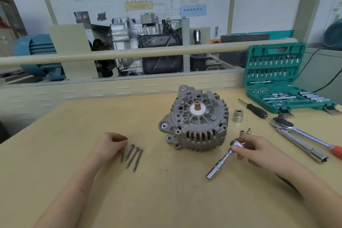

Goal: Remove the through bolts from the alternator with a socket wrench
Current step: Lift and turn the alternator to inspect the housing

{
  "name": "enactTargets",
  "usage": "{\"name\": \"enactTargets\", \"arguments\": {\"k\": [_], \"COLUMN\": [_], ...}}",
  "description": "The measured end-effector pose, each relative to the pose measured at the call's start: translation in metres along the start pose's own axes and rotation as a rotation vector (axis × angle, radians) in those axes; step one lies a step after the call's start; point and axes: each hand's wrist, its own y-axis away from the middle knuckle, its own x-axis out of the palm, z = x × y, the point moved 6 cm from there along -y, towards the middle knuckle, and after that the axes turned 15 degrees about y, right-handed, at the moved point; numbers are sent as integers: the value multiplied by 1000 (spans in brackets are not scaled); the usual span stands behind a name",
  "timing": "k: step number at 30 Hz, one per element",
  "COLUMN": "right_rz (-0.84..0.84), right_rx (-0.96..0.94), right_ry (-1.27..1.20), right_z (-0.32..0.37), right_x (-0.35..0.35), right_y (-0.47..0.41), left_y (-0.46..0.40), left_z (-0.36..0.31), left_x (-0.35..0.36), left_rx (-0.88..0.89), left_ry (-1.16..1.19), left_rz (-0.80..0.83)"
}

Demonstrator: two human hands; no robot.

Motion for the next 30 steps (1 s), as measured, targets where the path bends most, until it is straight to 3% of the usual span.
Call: {"name": "enactTargets", "arguments": {"k": [5,11,14,17,20,23,26,30], "right_rz": [-83,-131,-320,-540,-426,-313,-243,-225], "right_rx": [9,260,302,109,38,71,18,-2], "right_ry": [310,569,626,289,-250,-657,-798,-804], "right_z": [-28,-83,-79,-44,-8,13,27,27], "right_x": [-16,-49,-60,-57,-38,-17,6,16], "right_y": [-7,-15,-12,-6,-23,-49,-63,-66], "left_y": [3,4,7,12,15,17,23,17], "left_z": [0,-2,-6,-20,-41,-64,-80,-86], "left_x": [4,7,7,6,22,64,103,114], "left_rx": [67,74,91,205,232,129,45,48], "left_ry": [-177,-225,-214,-138,142,445,568,635], "left_rz": [-15,-45,-74,-151,-120,109,319,315]}}
